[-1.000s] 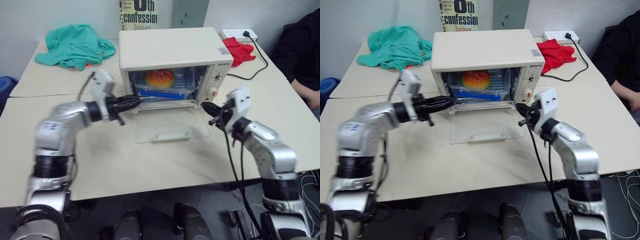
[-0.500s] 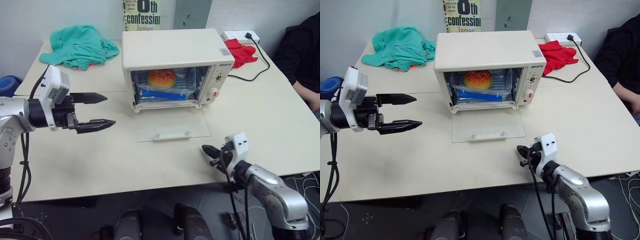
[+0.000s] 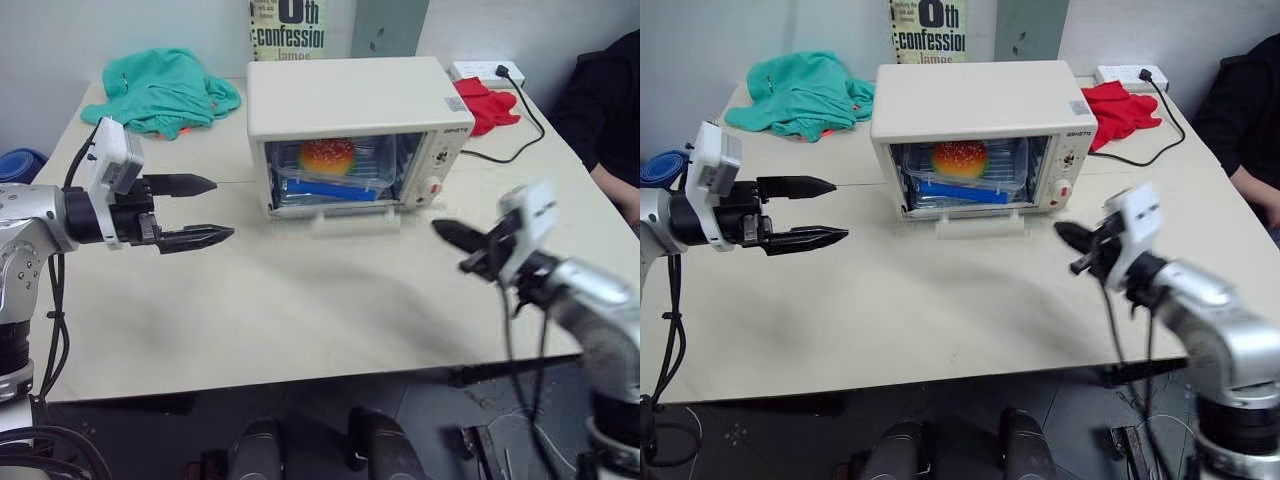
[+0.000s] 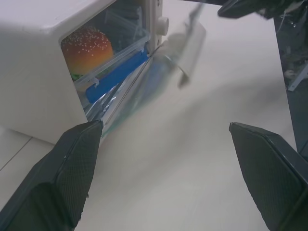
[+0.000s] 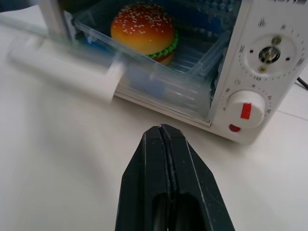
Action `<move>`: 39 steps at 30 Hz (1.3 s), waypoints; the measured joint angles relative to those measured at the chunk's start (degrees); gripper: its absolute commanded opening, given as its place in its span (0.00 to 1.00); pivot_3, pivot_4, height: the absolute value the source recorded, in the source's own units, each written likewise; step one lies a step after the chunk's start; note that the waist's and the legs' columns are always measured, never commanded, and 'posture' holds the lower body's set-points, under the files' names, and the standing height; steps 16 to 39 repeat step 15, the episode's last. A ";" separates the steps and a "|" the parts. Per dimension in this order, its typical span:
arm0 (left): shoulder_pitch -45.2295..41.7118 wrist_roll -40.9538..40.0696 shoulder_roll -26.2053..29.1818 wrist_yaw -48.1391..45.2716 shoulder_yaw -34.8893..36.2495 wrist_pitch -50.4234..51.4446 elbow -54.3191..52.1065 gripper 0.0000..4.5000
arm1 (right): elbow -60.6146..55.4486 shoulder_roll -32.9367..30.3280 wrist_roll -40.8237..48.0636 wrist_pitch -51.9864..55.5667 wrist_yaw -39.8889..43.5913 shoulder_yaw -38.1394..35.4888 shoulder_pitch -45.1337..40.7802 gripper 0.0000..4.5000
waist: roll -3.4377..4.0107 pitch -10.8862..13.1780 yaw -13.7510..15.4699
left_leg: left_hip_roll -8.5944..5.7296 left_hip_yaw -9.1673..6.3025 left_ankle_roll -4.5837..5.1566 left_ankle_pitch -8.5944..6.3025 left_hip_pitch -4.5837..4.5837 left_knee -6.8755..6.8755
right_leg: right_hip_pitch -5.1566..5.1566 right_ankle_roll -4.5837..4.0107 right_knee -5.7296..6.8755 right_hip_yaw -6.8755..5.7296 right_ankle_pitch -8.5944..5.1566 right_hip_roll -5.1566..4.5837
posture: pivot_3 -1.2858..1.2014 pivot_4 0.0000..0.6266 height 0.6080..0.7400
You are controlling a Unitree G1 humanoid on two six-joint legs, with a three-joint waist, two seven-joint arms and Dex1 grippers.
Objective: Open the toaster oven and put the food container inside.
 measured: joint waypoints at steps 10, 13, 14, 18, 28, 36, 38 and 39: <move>-1.56 1.11 5.03 -5.58 0.08 -2.43 4.28 1.00 | 10.20 -17.39 7.80 5.13 22.21 -19.01 10.78 0.91 | 0.00 0.00 0.54 | 0.01 0.12 0.07 0.00 0.09 0.04 | 0.01 0.03 0.03 0.04 0.02 -0.01 | 0.52 0.24 1.00; -2.22 0.72 5.83 -7.08 0.65 -1.97 4.55 1.00 | 12.30 -18.57 6.93 3.05 23.63 -19.22 9.67 1.00 | 0.00 -0.01 0.32 | 0.01 0.13 0.08 0.01 0.10 0.09 | 0.01 0.05 0.06 0.06 0.03 -0.02 | 0.52 0.24 1.00; -2.68 0.66 5.84 -7.29 0.65 -1.95 4.86 1.00 | 13.43 -18.59 6.48 2.20 23.32 -19.20 8.04 1.00 | 0.00 0.00 0.30 | 0.01 0.13 0.08 0.01 0.09 0.10 | 0.01 0.05 0.07 0.06 0.03 -0.02 | 0.52 0.24 1.00; -2.99 0.66 5.87 -7.40 0.66 -1.96 5.13 1.00 | 14.10 -18.62 6.16 1.51 22.91 -19.15 6.89 1.00 | 0.00 0.00 0.30 | 0.01 0.13 0.07 0.01 0.09 0.08 | 0.00 0.05 0.07 0.06 0.03 -0.02 | 0.52 0.24 1.00; -2.99 0.66 5.87 -7.40 0.66 -1.96 5.13 1.00 | 14.10 -18.62 6.16 1.51 22.91 -19.15 6.89 1.00 | 0.00 0.00 0.30 | 0.01 0.13 0.07 0.01 0.09 0.08 | 0.00 0.05 0.07 0.06 0.03 -0.02 | 0.52 0.24 1.00; -2.99 0.66 5.87 -7.40 0.66 -1.96 5.13 1.00 | 14.10 -18.62 6.16 1.51 22.91 -19.15 6.89 1.00 | 0.00 0.00 0.30 | 0.01 0.13 0.07 0.01 0.09 0.08 | 0.00 0.05 0.07 0.06 0.03 -0.02 | 0.52 0.24 1.00; -2.99 0.66 5.87 -7.40 0.66 -1.96 5.13 1.00 | 14.10 -18.62 6.16 1.51 22.91 -19.15 6.89 1.00 | 0.00 0.00 0.30 | 0.01 0.13 0.07 0.01 0.09 0.08 | 0.00 0.05 0.07 0.06 0.03 -0.02 | 0.52 0.24 1.00; -2.99 0.66 5.87 -7.40 0.66 -1.96 5.13 1.00 | 14.10 -18.62 6.16 1.51 22.91 -19.15 6.89 1.00 | 0.00 0.00 0.30 | 0.01 0.13 0.07 0.01 0.09 0.08 | 0.00 0.05 0.07 0.06 0.03 -0.02 | 0.52 0.24 1.00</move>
